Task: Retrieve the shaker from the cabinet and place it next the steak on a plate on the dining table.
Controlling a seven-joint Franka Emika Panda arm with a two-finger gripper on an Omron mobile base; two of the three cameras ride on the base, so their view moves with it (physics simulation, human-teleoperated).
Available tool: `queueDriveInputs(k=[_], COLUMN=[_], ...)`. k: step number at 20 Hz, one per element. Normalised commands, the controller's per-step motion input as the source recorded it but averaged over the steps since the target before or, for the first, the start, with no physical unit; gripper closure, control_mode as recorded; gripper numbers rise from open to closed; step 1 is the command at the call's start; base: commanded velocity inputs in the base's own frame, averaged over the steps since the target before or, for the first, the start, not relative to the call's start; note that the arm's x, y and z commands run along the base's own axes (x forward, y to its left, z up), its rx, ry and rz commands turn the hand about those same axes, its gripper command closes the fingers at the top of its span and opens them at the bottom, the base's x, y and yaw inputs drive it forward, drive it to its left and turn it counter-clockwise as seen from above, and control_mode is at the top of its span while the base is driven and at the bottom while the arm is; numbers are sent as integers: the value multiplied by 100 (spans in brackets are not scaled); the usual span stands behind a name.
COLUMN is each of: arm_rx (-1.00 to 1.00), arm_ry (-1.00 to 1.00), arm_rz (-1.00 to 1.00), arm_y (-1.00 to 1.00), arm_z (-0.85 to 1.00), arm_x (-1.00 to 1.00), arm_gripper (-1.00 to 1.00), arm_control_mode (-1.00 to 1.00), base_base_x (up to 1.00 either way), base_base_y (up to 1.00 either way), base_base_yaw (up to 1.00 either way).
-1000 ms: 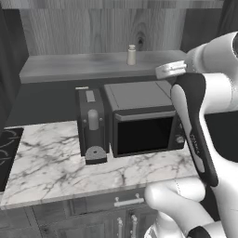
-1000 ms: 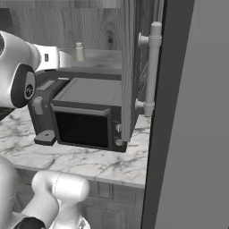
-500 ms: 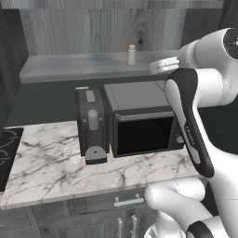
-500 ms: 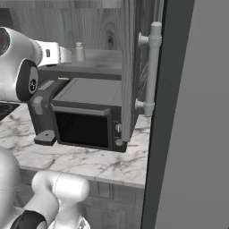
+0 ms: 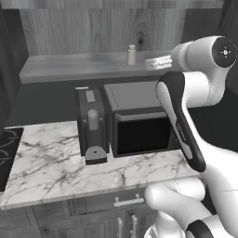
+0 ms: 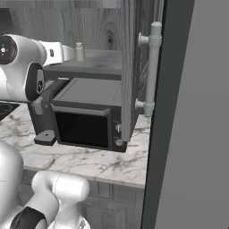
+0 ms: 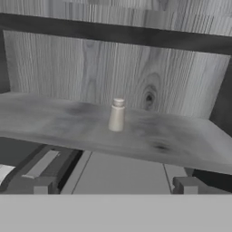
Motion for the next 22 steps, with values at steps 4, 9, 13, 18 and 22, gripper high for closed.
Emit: queueDriveInputs(k=[4,9,13,18,22], arm_rx=[4,5,1,0,0], arm_ry=[0,0,0,0,0], arm_rz=[0,0,0,0,0], arm_y=[3,0,1,7,7], arm_z=[0,0,0,0,-1], arm_x=[36,40,36,39,28], arm_gripper=[-100,-100,-100,-100,-100], arm_control_mode=[-100,-100,-100,-100,-100], base_base_x=[0,0,0,0,0], base_base_y=[0,0,0,0,0], base_base_yaw=[0,0,0,0,0])
